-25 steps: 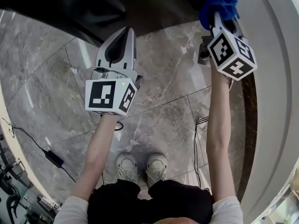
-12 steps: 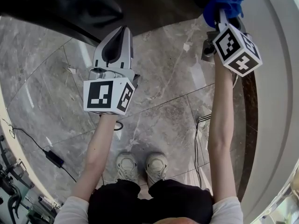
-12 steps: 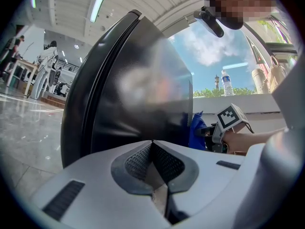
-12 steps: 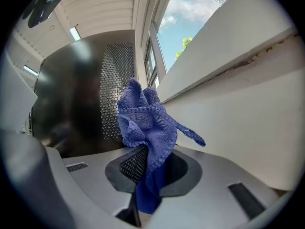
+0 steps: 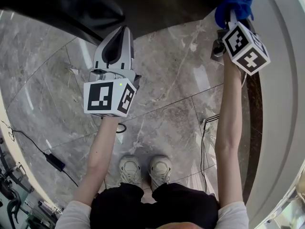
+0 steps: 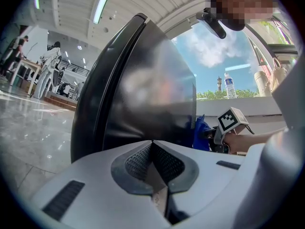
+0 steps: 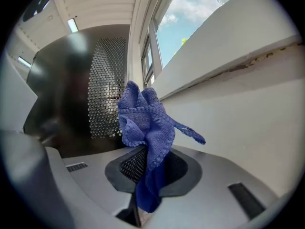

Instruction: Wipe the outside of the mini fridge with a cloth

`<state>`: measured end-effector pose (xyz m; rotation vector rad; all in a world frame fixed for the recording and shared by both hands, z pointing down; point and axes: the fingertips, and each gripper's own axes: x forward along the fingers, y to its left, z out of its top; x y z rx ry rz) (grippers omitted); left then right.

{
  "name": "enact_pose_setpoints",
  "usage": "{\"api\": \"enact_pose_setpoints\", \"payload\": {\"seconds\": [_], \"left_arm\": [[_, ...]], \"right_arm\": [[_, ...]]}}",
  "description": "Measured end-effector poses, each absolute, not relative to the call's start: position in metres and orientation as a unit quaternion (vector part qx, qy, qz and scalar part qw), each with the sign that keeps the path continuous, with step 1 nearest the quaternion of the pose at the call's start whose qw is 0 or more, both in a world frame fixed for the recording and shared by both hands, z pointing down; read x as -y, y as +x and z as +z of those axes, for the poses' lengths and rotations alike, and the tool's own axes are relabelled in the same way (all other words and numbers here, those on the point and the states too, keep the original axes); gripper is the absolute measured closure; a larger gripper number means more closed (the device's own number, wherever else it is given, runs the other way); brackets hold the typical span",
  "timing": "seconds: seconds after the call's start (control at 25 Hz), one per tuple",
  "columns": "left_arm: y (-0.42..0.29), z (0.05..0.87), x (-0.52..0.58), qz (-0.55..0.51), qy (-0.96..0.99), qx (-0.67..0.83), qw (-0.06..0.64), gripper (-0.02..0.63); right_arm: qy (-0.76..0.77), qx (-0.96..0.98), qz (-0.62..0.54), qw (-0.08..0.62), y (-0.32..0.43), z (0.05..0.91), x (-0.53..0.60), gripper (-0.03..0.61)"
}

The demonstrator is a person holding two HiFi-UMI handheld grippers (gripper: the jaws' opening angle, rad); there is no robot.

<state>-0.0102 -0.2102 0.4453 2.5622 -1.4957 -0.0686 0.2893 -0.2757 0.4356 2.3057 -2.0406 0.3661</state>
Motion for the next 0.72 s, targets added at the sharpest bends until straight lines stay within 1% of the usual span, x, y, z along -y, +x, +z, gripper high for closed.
{"api": "enact_pose_setpoints", "payload": {"seconds": [0.16,0.32,0.4,0.52,0.72], "left_arm": [[-0.014,0.442,0.207,-0.028,0.858,0.505,0.092,0.609],[-0.022,0.441,0.194,-0.023,0.859,0.504,0.091,0.609],[-0.036,0.442,0.189,-0.016,0.854,0.511,0.092,0.609],[-0.063,0.44,0.184,-0.014,0.842,0.531,0.093,0.609],[-0.105,0.423,0.175,-0.016,0.827,0.558,0.064,0.609]], "right_arm": [[0.737,0.664,0.126,0.001,0.277,0.435,0.259,0.494],[0.708,0.692,0.137,-0.035,0.239,0.427,0.229,0.494],[0.68,0.718,0.143,-0.046,0.206,0.427,0.216,0.494],[0.634,0.758,0.149,-0.044,0.148,0.429,0.208,0.494],[0.558,0.814,0.16,-0.034,0.048,0.435,0.187,0.494]]}}
